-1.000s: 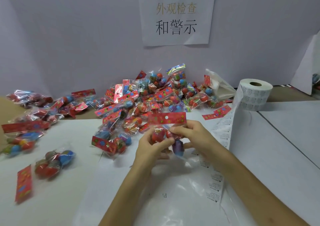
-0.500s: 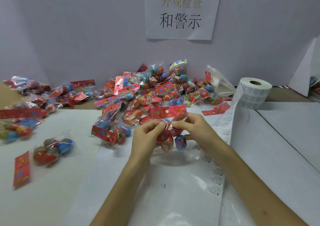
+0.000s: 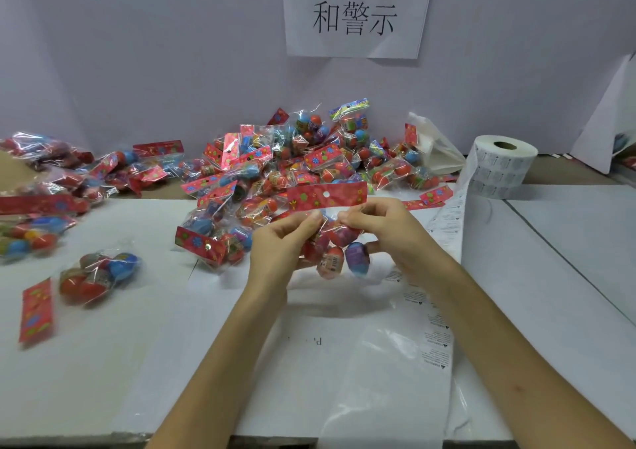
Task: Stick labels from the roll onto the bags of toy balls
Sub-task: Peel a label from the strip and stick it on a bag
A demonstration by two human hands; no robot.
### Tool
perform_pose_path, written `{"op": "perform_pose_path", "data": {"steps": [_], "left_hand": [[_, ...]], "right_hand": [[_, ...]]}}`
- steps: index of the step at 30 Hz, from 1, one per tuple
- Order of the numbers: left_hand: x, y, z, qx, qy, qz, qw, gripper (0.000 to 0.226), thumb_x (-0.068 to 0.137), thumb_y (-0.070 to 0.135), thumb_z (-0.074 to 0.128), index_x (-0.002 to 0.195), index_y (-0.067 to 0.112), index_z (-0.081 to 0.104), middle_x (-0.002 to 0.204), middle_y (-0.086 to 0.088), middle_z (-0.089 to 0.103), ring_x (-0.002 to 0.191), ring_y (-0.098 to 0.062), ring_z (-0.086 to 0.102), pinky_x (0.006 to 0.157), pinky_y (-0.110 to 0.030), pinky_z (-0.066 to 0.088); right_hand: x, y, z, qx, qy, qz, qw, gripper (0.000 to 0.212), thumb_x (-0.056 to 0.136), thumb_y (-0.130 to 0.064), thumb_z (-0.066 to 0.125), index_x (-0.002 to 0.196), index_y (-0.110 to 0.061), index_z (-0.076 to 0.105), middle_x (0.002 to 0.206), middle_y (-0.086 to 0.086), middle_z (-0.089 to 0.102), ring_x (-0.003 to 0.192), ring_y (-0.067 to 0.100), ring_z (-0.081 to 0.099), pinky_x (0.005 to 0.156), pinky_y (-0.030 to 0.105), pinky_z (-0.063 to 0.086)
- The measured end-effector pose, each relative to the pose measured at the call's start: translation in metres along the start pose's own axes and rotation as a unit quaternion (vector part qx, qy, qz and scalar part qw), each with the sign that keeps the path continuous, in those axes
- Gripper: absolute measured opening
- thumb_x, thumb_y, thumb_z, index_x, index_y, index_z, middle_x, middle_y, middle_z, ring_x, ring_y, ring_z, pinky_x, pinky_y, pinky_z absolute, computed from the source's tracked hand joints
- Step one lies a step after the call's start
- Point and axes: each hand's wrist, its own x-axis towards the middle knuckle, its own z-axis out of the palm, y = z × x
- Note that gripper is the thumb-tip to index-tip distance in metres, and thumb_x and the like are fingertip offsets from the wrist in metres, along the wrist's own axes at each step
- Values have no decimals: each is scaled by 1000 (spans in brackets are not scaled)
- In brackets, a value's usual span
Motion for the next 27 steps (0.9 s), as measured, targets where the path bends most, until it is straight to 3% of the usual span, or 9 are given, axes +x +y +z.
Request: {"op": "perform_pose_path", "data": {"steps": [4,6,8,13,16,19,23,25,27], "left_hand": [[2,-1,1,78,84,102,988,21,90,37,76,106,24,70,99,5,74,92,-8,70,73,-19,54],[1,1,0,108,118,186,970,22,89,35,77,105,23,66,95,10,71,87,-2,67,71,-12,50],[0,2,0,125,84,221,964,14,90,32,77,97,24,68,87,12,72,80,-2,66,69,-13,50],[-3,-7,7,234,-50,210,948,17,87,35,80,100,29,70,98,18,70,93,0,65,74,-16,50],[-4,-11,6,271,-52,215,937,37,83,38,83,113,32,63,113,21,62,104,3,59,80,-17,47],[-3,-11,6,272,-34,211,938,53,81,34,86,124,29,56,119,12,61,106,-3,61,83,-21,50],[1,-5,5,208,8,186,960,44,85,17,83,116,28,54,112,9,66,101,-5,65,81,-14,54],[1,-2,4,133,17,118,984,39,89,9,75,118,25,55,112,5,68,107,-15,66,88,-26,58],[1,1,3,58,21,39,997,35,94,4,66,123,20,55,111,-3,70,107,-26,69,88,-40,62]], "right_hand": [[0,-2,-4,9,73,-25,997,6,92,-14,73,86,-13,70,76,1,71,68,5,70,53,22,55],[1,-3,-8,27,126,-34,991,8,92,-12,71,85,-15,70,78,2,68,64,1,69,51,24,56],[2,-3,-12,46,152,-27,987,8,93,-11,69,87,-16,69,84,6,68,62,1,69,50,26,56],[-1,-2,-9,86,136,-14,987,7,93,-10,68,88,-14,70,89,14,69,70,13,72,53,34,59],[-1,-1,-6,95,119,-18,988,6,93,-15,70,93,-9,71,98,21,70,93,27,73,60,40,61],[-1,-1,-4,142,37,-38,988,15,91,-19,72,100,-8,68,105,18,71,106,30,70,73,41,61],[-4,-3,-5,163,-104,-78,978,31,89,-21,68,115,-5,68,120,17,70,118,27,66,90,38,58],[-4,-4,-6,115,-69,-125,983,25,89,-19,67,110,-6,71,115,15,72,113,24,68,89,34,57],[-2,-5,-11,2,90,-204,975,10,89,-8,70,98,-8,74,99,9,75,98,19,71,85,33,56]]}}
